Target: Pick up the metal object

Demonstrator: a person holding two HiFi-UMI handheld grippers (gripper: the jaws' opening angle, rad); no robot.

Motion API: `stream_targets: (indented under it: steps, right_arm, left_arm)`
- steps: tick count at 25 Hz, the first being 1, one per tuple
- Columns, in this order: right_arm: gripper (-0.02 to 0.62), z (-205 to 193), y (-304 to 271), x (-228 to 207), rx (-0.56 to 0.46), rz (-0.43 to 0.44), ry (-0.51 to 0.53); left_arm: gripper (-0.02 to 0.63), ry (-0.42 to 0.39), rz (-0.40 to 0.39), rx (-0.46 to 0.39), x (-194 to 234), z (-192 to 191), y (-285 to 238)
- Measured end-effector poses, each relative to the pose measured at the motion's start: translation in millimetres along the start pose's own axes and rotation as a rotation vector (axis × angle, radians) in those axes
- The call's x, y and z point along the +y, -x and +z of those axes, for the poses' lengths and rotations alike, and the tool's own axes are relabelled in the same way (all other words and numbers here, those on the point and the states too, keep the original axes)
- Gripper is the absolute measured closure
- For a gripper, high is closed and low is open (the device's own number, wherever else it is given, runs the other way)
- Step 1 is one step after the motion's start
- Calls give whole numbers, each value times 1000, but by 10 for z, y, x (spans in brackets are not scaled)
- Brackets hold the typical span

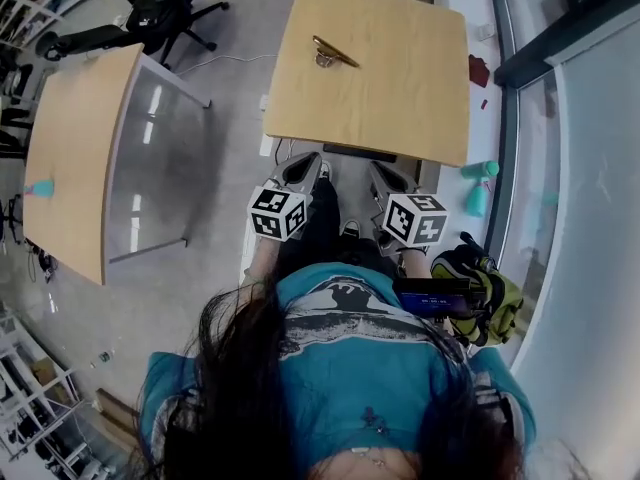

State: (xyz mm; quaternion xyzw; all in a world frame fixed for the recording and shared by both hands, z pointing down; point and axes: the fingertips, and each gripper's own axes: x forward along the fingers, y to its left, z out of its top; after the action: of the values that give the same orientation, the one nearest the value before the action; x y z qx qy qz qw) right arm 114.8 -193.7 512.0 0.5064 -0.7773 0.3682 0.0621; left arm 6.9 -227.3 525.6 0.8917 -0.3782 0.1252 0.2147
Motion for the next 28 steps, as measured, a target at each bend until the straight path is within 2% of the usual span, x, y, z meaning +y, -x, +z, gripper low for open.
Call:
stream_targets:
  steps: [4,7,10,15,19,22,24,28]
  right_arm:
    - [577,262,-212,-272,-20,-56,-20]
    - [577,547,-378,-456,-49,-112,-35]
    - [577,869,-551,-637,-86,-164,-60]
    - [576,1179,-866,-806,-104,-224,-97]
    - [577,1259,-1092,-872,-90,-247,-129]
    - [577,1284,-1135,-953,-86,-277,-145]
    - [577,1299,-1141,-1036,-85,-303,-157]
    - [577,1313,-1102,-1168,-88,-349,-185]
  left_arm:
    - [602,-16,-18,26,387,190,-485]
    - [601,-17,-67,31,664,400,-876]
    - [534,23,-162,57,869,561,-1285]
    - [491,92,-219,172,1314,593,-1897]
    - [447,241,-254,246,1667,530,-2335]
    - [445,372,-227,320,1930,363,-2640]
    - [445,428,-200,357,2084,259,-2799]
    - [445,549,-174,356,2253,218,-3007]
